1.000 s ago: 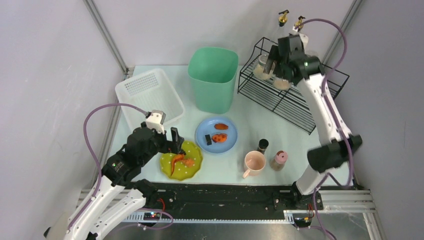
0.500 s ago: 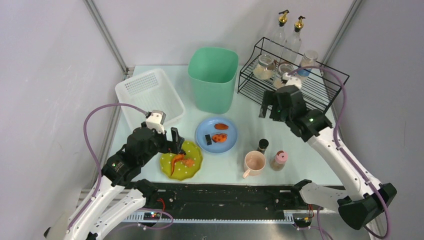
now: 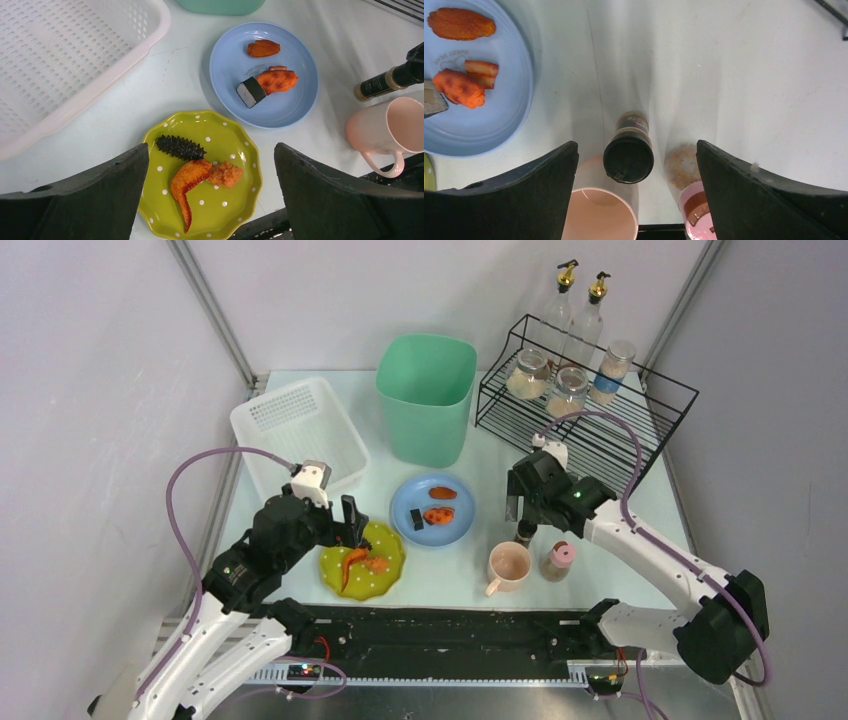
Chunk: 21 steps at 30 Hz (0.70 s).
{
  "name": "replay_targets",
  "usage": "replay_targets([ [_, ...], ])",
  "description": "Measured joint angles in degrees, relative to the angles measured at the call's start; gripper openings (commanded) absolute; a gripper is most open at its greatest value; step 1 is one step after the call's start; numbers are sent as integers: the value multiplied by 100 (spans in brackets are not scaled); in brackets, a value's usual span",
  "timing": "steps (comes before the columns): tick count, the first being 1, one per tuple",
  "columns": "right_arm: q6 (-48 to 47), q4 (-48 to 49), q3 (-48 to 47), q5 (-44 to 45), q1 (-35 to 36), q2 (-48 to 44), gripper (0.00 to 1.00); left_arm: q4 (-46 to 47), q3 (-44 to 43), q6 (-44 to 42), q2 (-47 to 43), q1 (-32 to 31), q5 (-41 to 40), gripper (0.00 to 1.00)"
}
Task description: Clear the kitchen counter
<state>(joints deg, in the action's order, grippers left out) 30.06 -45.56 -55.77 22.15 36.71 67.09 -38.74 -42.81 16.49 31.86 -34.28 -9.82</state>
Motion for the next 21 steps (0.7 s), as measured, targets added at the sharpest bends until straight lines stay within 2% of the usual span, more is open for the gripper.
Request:
replay_targets([
  [9,365,15,195,-157,140,393,84,2,0,2,-2,-11,0,98],
  [13,426,37,197,-212,227,540,76,2,0,2,-4,-11,0,98],
  [18,494,39,199,-210,299,678,58,0,0,0,-26,-22,0,98],
  [20,501,39,199,-208,310,678,44,2,0,2,-35,-28,0,98],
  [21,494,39,199,-205,315,678,32,0,0,2,-39,-33,-2,98],
])
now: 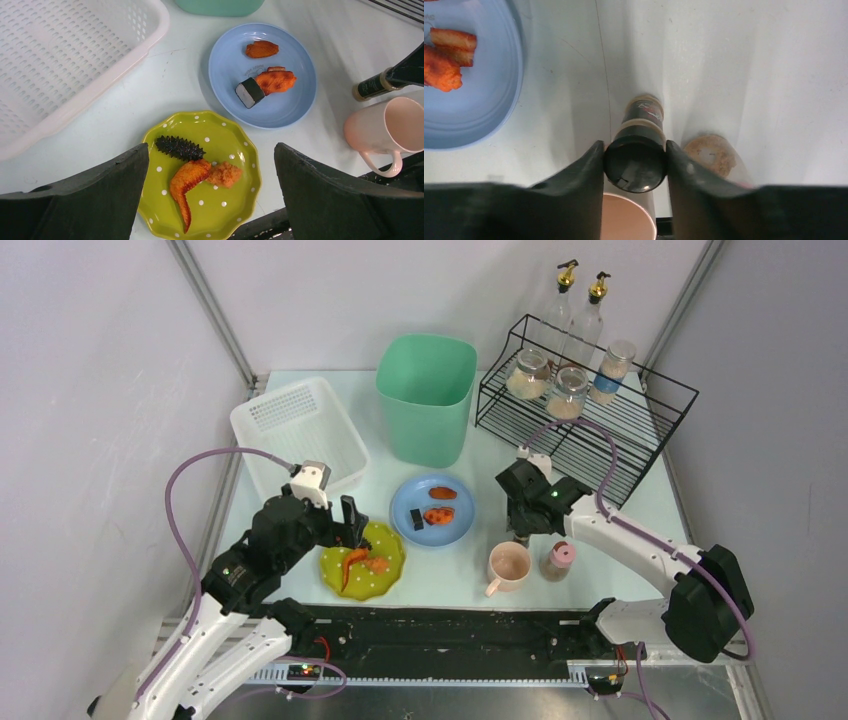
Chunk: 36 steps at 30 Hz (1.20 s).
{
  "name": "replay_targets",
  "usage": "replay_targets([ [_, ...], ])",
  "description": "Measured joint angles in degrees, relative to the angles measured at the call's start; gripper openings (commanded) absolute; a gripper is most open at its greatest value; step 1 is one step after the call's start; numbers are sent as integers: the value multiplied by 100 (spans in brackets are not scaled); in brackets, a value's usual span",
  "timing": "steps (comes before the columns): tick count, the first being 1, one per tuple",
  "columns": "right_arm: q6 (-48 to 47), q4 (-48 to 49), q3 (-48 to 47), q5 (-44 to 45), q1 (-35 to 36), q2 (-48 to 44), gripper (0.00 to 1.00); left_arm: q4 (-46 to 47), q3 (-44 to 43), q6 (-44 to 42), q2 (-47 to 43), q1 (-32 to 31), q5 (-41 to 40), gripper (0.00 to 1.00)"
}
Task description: Clear the kitchen counter
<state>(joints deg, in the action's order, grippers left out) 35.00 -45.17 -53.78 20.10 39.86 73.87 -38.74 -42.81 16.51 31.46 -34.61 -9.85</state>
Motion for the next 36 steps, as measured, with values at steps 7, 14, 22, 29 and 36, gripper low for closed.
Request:
replay_targets([
  [7,74,-22,15,90,17,-168,15,2,0,0,-2,-7,0,98],
  [14,-79,-118,-258,199,-326,-1038,12,2,0,0,-2,-17,0,98],
  [22,-522,-133,-1375,-26,-1445,-1235,12,0,0,0,-2,-26,0,98],
  [29,-763,-129,-2424,-249,-2293,-846,12,2,0,0,-2,-28,0,98],
  [36,-787,-157,-3515,-409,-3038,59,13,2,0,0,-2,-33,0,98],
])
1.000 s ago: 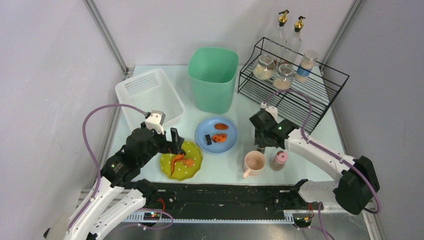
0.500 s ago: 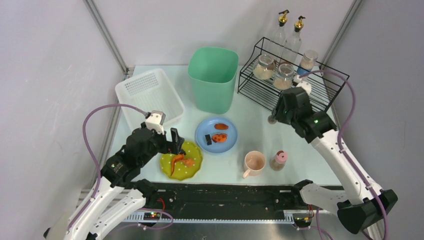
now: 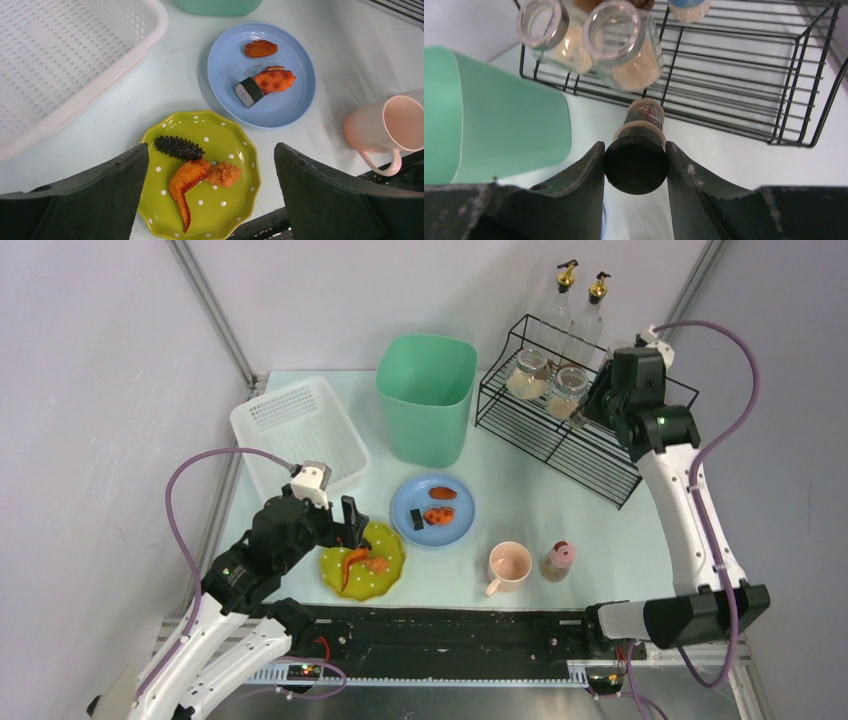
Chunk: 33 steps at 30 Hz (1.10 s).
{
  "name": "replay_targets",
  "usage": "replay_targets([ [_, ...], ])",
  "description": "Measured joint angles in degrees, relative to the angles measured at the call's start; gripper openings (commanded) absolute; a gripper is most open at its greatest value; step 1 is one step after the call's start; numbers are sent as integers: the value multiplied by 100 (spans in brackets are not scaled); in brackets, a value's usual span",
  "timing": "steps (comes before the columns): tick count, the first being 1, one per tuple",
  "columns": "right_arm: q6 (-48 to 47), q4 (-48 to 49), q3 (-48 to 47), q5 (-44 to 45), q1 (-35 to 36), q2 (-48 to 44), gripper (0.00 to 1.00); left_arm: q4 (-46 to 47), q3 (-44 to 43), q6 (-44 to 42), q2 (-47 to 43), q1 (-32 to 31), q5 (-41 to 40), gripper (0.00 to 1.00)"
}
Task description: Clear the kitchen counter
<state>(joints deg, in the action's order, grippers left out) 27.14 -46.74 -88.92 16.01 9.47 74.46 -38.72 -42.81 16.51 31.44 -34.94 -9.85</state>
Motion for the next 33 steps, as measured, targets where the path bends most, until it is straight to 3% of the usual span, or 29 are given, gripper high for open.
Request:
replay_targets([
  [11,35,-199,-1143,-153,-682,1309,13,0,0,0,0,-9,0,98],
  [33,24,-627,-1504,-350,-1104,2352,21,0,0,0,-24,-20,2,98],
])
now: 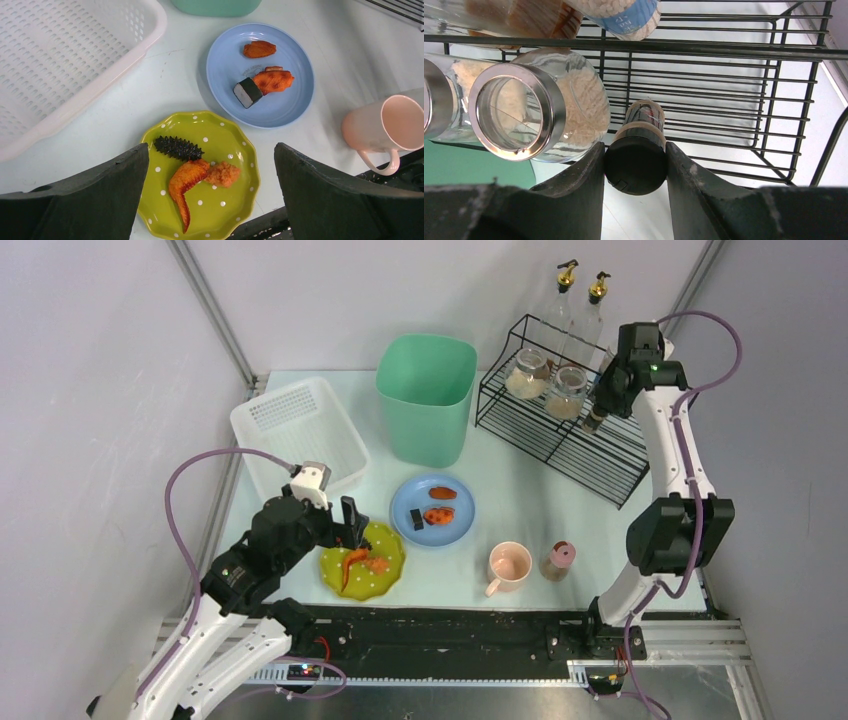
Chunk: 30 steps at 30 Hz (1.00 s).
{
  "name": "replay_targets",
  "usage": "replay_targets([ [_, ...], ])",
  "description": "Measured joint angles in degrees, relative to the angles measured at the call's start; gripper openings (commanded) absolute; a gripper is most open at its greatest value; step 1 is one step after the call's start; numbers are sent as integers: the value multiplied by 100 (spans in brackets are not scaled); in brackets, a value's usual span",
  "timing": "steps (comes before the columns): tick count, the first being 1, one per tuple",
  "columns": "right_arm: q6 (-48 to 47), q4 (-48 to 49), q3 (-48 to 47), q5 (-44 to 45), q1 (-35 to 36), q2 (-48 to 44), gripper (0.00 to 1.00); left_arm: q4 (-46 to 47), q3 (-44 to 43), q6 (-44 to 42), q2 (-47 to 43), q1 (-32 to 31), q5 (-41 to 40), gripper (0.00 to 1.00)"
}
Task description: Clear the kitchen counter
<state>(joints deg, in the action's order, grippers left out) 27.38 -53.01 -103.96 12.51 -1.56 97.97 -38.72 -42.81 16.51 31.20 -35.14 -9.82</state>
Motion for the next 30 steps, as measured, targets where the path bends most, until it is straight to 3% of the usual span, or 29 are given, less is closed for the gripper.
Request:
replay_targets([
  [2,-2,-35,-85,-9,0,87,25,0,0,0,-11,0,-2,98],
  [4,-2,-44,-140,-20,0,164,38,0,0,0,-13,0,0,98],
  [8,-4,-61,-251,-37,0,247,52,0,0,0,-13,0,0,98],
  [23,-2,-173,-352,-103,4,369,65,0,0,0,-13,0,-2,98],
  [30,-22,-35,-105,-17,142,-328,73,-2,0,0,-11,0,0,98],
])
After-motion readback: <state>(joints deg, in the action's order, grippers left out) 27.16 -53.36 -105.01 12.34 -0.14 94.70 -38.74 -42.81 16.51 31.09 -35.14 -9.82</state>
